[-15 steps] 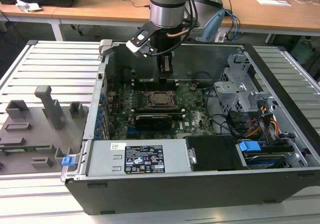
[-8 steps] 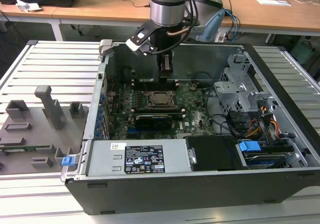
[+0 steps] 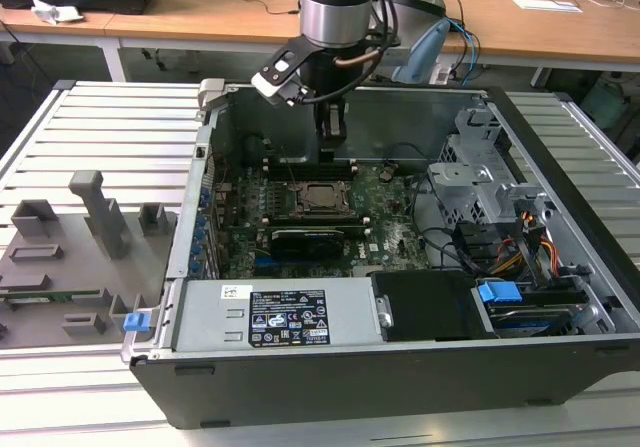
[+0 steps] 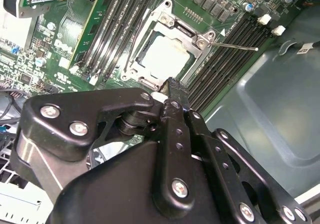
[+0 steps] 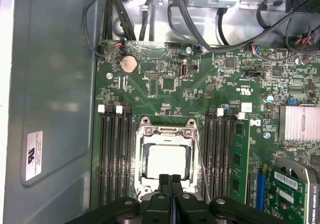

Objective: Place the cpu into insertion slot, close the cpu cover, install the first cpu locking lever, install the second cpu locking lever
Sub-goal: 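Install the first cpu locking lever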

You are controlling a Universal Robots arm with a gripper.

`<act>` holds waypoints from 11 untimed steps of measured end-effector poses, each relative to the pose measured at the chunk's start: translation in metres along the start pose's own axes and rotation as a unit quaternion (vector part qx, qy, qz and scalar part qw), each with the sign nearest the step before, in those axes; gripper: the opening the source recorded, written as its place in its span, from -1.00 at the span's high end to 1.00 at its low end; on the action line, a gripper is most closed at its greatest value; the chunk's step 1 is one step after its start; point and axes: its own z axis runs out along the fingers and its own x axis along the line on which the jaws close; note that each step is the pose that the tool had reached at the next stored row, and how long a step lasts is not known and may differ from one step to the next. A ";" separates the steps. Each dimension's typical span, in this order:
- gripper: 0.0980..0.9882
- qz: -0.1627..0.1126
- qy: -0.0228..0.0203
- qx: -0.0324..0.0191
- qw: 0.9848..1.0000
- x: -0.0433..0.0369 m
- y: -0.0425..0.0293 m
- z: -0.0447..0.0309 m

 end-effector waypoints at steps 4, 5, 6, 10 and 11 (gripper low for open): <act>0.98 -0.007 0.000 0.000 1.000 0.0000 0.0001 -0.0030; 0.98 -0.013 0.000 0.000 1.000 0.0000 0.0001 -0.0030; 0.98 -0.017 0.000 0.000 1.000 0.0000 0.0001 -0.0031; 0.98 -0.047 0.000 0.000 0.999 0.0000 0.0001 -0.0031; 0.98 -0.054 0.000 0.000 0.999 0.0000 0.0001 -0.0031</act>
